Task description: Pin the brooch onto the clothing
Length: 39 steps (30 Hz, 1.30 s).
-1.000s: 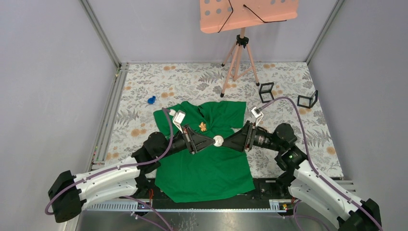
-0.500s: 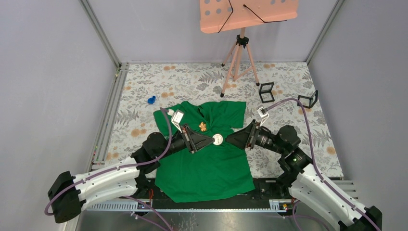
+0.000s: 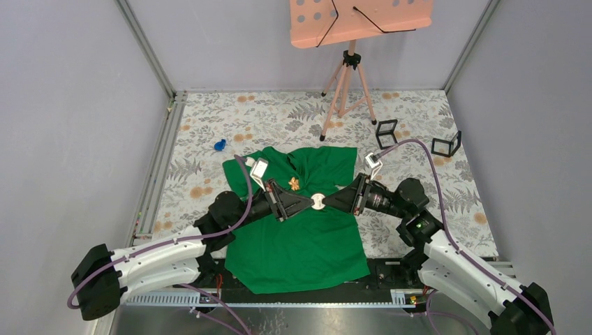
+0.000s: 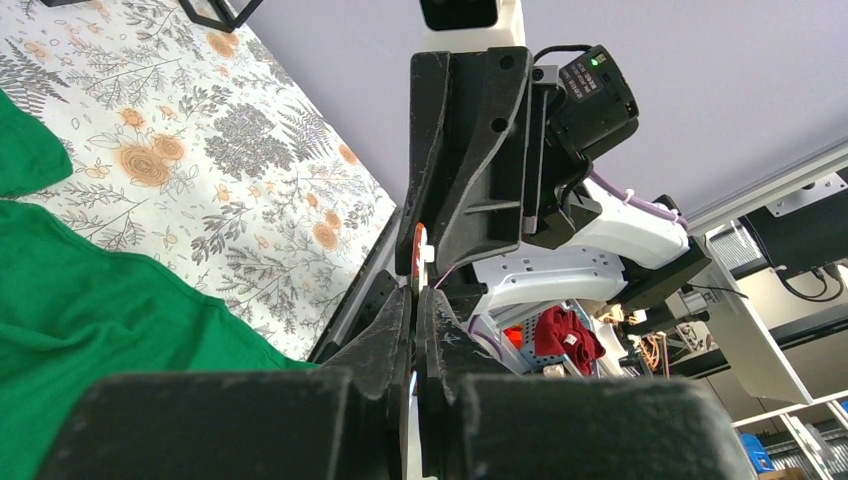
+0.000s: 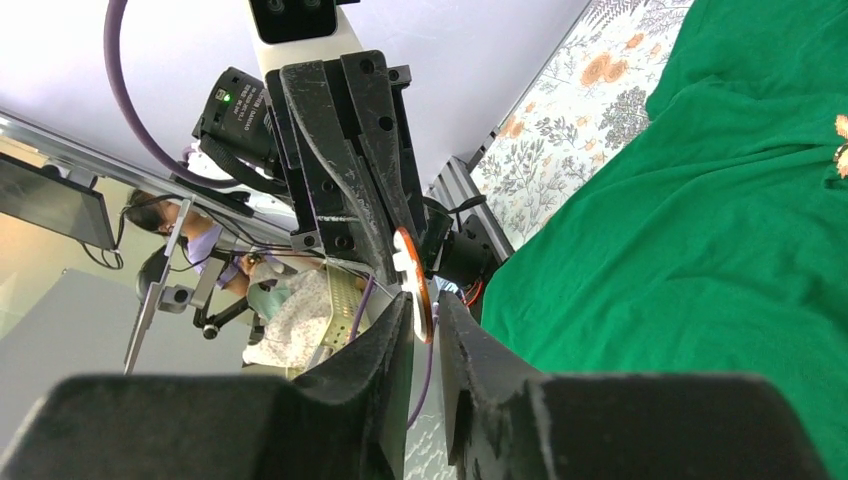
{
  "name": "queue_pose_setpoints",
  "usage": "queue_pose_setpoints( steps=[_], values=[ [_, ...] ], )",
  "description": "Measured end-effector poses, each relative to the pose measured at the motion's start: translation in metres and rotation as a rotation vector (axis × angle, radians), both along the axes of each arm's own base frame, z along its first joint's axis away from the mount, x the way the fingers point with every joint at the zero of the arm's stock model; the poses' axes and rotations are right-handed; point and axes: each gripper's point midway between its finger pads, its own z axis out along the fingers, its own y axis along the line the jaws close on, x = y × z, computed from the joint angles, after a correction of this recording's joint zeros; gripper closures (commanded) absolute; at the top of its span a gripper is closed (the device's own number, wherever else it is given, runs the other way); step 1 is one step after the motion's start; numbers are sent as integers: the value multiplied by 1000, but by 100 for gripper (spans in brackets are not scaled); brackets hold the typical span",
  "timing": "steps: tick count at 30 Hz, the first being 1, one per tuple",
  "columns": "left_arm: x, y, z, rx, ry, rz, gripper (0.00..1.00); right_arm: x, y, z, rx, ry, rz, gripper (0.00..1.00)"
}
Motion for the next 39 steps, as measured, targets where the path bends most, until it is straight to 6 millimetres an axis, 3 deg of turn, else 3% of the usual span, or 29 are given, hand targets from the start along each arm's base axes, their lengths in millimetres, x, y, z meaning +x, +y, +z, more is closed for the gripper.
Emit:
queue_pose_setpoints(
  steps=[4,6,10,13,19,24,26,28,32,39],
  values=[
    [-1,-1,1,-4,-4,-9,100,1,1,0,3,2,2,100],
    [0,-1,0,-3,-3,-8,96,1,1,0,8,-3,5,100],
    [-1,-1,-1,4,-13,-22,53,-1,2,2,15,-11,17,100],
    [-5,-1,-5,28,-12,-38,29,-4,1,2,8,-22,28,100],
    [-8,13,-1,48,-53,-26,14,-17,-3,11,-41,-72,79,100],
    [-24,13,7,67,-105,-122,15,-31,-2,23,-41,-109,161,100],
    [-31,11,8,79,-116,-168,25,-36,-1,22,-40,-104,196,100],
    [-38,9,10,93,-126,-213,44,-38,1,21,-39,-90,223,100],
    [-43,5,10,113,-133,-265,59,-39,4,18,-38,-59,258,100],
    [-43,-2,-1,133,-87,-299,61,-43,4,18,-36,-52,287,100]
  ],
)
